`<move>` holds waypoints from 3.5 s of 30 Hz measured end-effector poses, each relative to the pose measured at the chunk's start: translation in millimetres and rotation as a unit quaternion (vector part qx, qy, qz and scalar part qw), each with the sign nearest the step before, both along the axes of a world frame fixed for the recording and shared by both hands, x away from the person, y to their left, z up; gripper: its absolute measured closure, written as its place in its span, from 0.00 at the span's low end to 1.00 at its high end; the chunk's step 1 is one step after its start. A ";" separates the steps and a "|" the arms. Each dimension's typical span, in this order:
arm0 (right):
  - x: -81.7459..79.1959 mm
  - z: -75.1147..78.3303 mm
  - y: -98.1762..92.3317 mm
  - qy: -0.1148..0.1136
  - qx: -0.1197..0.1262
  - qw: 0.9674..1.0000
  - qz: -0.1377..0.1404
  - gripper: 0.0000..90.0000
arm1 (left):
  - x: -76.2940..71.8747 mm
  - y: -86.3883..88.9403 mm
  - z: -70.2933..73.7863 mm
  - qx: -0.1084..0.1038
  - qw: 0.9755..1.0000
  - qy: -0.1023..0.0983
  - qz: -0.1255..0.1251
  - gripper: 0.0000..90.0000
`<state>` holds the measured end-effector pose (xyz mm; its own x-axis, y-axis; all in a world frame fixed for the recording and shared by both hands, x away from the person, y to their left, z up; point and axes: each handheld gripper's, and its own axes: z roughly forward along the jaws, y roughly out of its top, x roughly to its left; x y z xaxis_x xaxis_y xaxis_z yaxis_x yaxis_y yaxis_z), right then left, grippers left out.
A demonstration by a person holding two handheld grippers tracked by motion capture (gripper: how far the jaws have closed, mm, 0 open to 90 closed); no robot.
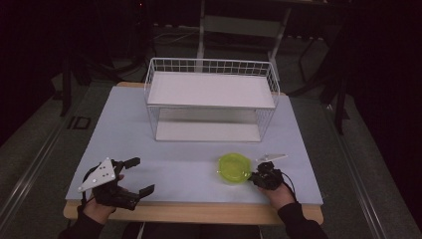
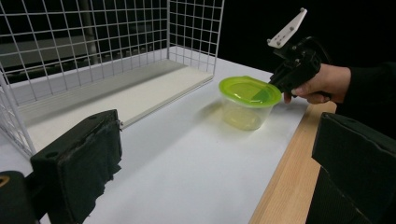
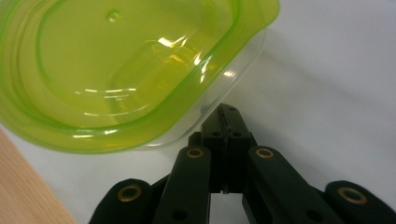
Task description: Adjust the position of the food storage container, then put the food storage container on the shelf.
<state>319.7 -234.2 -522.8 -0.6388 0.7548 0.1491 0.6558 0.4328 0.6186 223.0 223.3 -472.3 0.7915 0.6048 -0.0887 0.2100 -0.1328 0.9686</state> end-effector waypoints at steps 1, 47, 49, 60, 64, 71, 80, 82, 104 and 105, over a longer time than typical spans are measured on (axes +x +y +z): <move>-0.3 -0.3 3.7 -0.001 -0.001 1.000 0.005 1.00 | 0.0 -0.1 0.0 0.000 1.000 0.000 0.000 0.03; 21.2 -2.0 96.9 -0.005 -0.001 0.997 0.072 1.00 | -0.2 -2.1 -0.9 0.003 1.000 0.002 -0.009 0.03; 21.6 -2.4 97.5 -0.005 -0.001 0.997 0.072 1.00 | -0.2 -2.1 -0.9 0.003 1.000 0.003 -0.009 0.03; 17.3 11.4 79.1 -0.026 -0.009 0.998 0.055 0.90 | -0.3 -3.8 -1.2 0.009 1.000 0.014 -0.010 0.03; 7.5 21.7 65.2 -0.043 -0.024 0.997 0.059 0.62 | -0.6 -6.7 -0.6 0.011 1.000 0.023 -0.014 0.03; -19.1 43.2 46.3 -0.098 0.007 0.994 0.049 0.21 | 1.3 -15.8 2.9 0.016 0.999 0.038 -0.024 0.03; -42.1 71.5 43.2 -0.158 0.014 0.985 0.068 0.24 | 14.3 -27.7 11.2 0.016 0.996 0.070 -0.044 0.03; -43.2 76.5 45.1 -0.174 0.013 0.982 0.078 0.25 | 17.4 -30.4 12.9 0.017 0.996 0.076 -0.047 0.03; -7.8 82.1 72.2 -0.113 0.067 0.991 0.014 0.18 | 76.7 -64.8 14.7 0.029 0.983 0.182 -0.001 0.13; -6.4 80.8 73.1 -0.109 0.065 0.992 0.012 0.21 | 79.5 -66.4 11.8 0.028 0.981 0.194 0.003 0.15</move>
<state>313.3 -161.0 -442.0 -0.6835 0.7230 0.1007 0.4907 0.3530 0.7966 302.5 156.9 -460.5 0.7019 0.6214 -0.3482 0.5617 -0.1823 0.8070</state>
